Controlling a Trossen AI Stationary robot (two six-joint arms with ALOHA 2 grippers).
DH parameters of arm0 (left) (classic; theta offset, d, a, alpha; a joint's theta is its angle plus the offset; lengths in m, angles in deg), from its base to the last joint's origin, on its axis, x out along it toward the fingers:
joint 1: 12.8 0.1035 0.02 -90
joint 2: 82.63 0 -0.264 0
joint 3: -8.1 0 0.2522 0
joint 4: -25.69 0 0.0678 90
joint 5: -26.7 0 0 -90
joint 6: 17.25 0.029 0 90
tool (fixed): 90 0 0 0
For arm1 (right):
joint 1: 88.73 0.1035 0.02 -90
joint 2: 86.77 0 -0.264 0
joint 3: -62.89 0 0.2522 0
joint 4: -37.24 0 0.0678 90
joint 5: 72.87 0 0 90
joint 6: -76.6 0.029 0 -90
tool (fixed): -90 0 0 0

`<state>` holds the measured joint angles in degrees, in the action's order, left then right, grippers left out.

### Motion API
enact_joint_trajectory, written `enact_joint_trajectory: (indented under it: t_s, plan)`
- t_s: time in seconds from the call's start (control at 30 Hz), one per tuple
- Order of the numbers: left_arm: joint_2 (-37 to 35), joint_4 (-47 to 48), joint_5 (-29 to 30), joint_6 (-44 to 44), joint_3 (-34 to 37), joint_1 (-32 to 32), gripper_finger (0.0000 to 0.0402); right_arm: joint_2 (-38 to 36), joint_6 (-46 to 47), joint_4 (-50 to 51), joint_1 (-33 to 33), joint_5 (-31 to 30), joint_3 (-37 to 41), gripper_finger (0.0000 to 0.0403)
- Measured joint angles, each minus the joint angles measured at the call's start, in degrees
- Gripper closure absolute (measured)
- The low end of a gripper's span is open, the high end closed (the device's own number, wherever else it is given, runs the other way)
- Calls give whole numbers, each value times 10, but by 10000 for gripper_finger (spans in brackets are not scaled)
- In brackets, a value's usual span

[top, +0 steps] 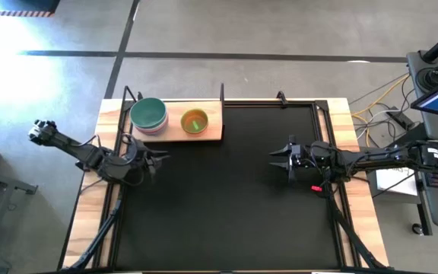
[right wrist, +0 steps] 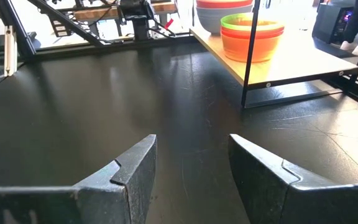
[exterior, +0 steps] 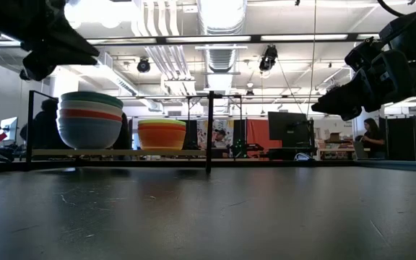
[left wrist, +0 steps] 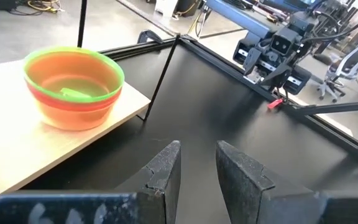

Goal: Place and stack bowls onto a shelf
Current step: Return to Home Position

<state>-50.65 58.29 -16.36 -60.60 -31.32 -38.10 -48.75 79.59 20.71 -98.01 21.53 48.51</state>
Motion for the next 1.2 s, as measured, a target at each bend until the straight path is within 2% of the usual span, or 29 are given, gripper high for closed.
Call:
enact_joint_trajectory:
  t_s: [0.6,0.73,1.03,1.2]
  plan:
    - [-214,0,0,1,193,0,318,0,0,0,0,0,0,216]
    - [-242,-7,-18,8,183,2,318,0,0,0,0,0,0,216]
    - [-321,-14,-16,9,185,2,318,0,0,0,0,0,0,216]
    - [-320,-22,-14,9,188,2,318,-1,0,0,0,0,0,216]
